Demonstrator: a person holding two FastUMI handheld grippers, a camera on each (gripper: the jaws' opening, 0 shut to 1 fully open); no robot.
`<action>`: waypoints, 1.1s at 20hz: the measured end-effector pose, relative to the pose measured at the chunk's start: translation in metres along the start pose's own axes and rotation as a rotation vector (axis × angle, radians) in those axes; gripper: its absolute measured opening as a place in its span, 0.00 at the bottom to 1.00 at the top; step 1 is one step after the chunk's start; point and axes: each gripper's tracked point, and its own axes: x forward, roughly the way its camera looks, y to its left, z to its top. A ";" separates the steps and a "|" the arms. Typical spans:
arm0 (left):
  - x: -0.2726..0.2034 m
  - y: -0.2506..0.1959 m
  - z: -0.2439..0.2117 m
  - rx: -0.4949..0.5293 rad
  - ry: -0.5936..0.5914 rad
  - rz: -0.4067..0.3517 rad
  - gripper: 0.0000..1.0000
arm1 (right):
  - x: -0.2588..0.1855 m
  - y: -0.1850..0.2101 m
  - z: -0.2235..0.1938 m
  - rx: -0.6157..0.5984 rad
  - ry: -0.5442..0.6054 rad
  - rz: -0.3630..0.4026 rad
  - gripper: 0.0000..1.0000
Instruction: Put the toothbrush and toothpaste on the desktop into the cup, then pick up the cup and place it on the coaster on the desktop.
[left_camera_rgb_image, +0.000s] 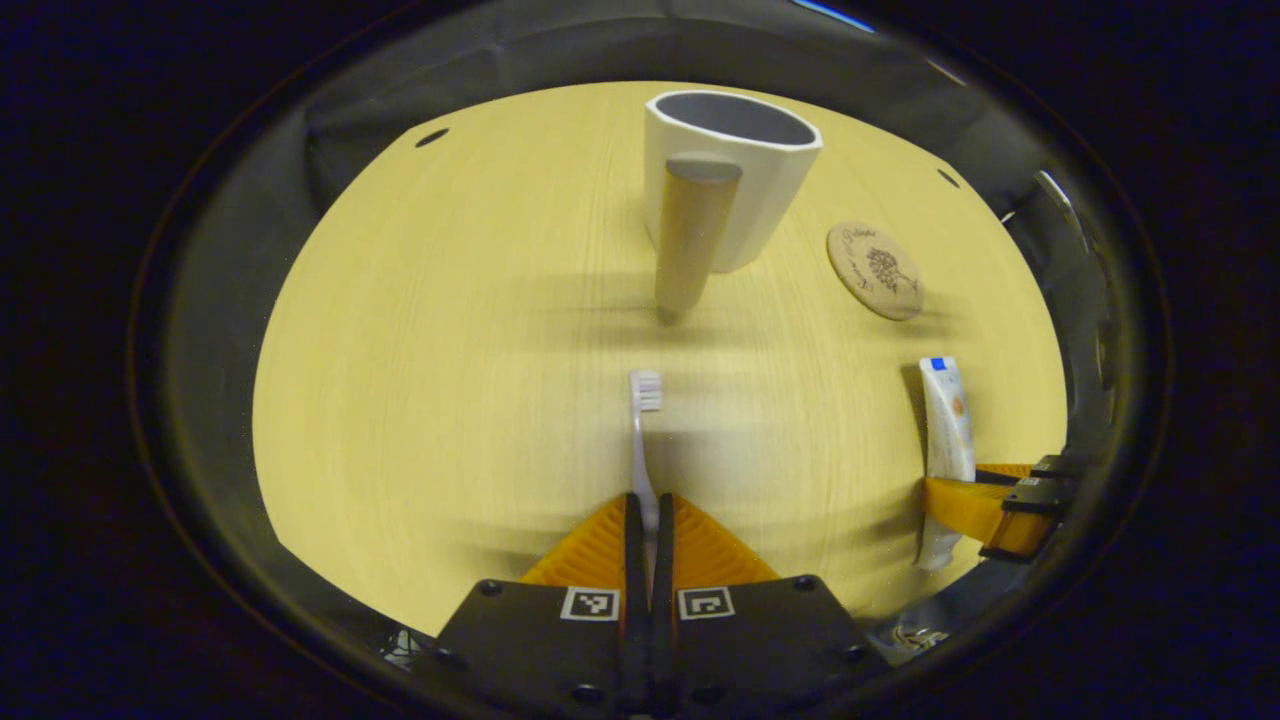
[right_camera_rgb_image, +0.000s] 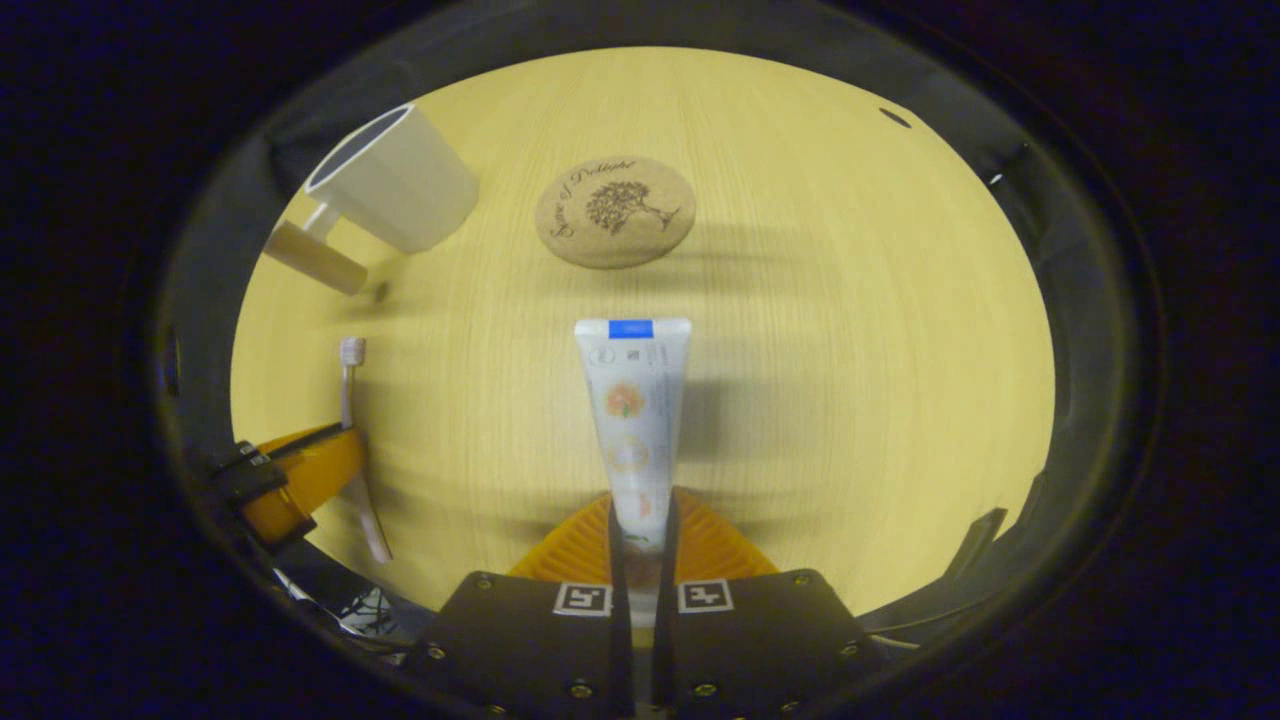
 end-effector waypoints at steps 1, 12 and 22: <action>-0.001 0.000 -0.001 -0.001 0.000 -0.002 0.07 | 0.004 -0.001 0.003 0.008 -0.008 0.009 0.10; -0.019 -0.004 0.002 -0.113 -0.010 -0.087 0.07 | 0.002 -0.003 0.003 0.038 -0.012 0.038 0.10; -0.092 -0.018 0.046 -0.121 -0.139 -0.159 0.07 | 0.001 -0.003 0.003 0.029 -0.009 0.043 0.10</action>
